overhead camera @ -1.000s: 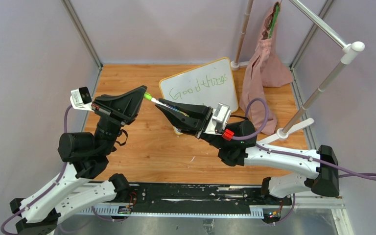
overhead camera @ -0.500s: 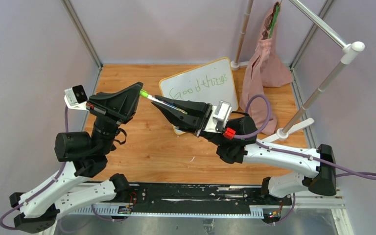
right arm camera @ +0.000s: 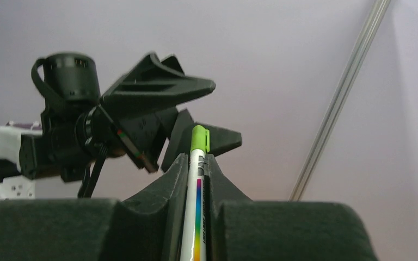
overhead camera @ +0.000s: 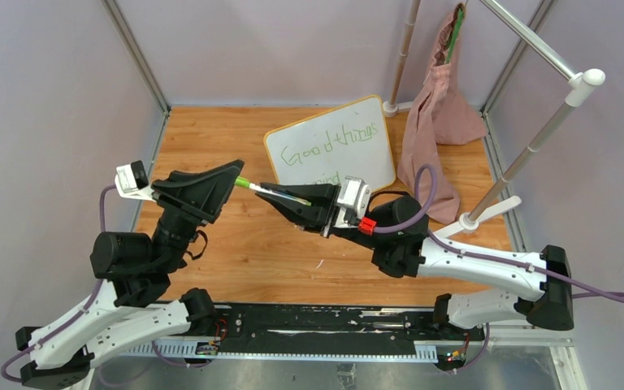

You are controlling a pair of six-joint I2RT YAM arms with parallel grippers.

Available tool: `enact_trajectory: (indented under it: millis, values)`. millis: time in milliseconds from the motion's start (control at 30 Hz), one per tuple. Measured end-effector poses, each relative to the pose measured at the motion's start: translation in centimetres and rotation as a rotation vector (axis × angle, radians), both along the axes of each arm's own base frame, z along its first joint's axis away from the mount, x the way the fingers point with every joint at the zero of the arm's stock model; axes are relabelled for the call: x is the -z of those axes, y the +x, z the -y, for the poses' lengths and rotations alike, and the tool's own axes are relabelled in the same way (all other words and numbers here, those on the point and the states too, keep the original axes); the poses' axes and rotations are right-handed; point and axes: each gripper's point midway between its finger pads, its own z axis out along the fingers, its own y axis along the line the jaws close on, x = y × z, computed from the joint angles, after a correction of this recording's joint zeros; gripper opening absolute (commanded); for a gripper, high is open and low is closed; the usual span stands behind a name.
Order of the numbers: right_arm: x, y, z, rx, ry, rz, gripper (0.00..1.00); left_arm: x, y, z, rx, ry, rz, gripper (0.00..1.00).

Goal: Write a sentence on the whiteboard
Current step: Place the whiteboard marker at the center of the board.

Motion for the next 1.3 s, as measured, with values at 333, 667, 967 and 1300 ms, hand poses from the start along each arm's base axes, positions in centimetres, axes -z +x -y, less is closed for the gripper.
enact_trajectory:
  millis: [333,667,967,1300]
  values:
    - [6.6,-0.9,4.6,0.015,-0.177,-0.075,0.00,3.5,0.8,-2.6,-0.166,0.184,-0.049,1.00]
    - [18.9,1.0,8.9,0.111,-0.316,-0.451,0.00,10.7,4.4,-4.5,-0.422,0.548,-0.204,1.00]
    - [33.4,5.7,12.1,0.285,-0.340,-0.984,0.00,21.4,6.9,-5.1,-0.574,0.927,-0.318,1.00]
    - [40.4,9.0,13.3,0.412,-0.272,-1.333,0.05,24.7,7.1,-5.8,-0.601,1.048,-0.355,1.00]
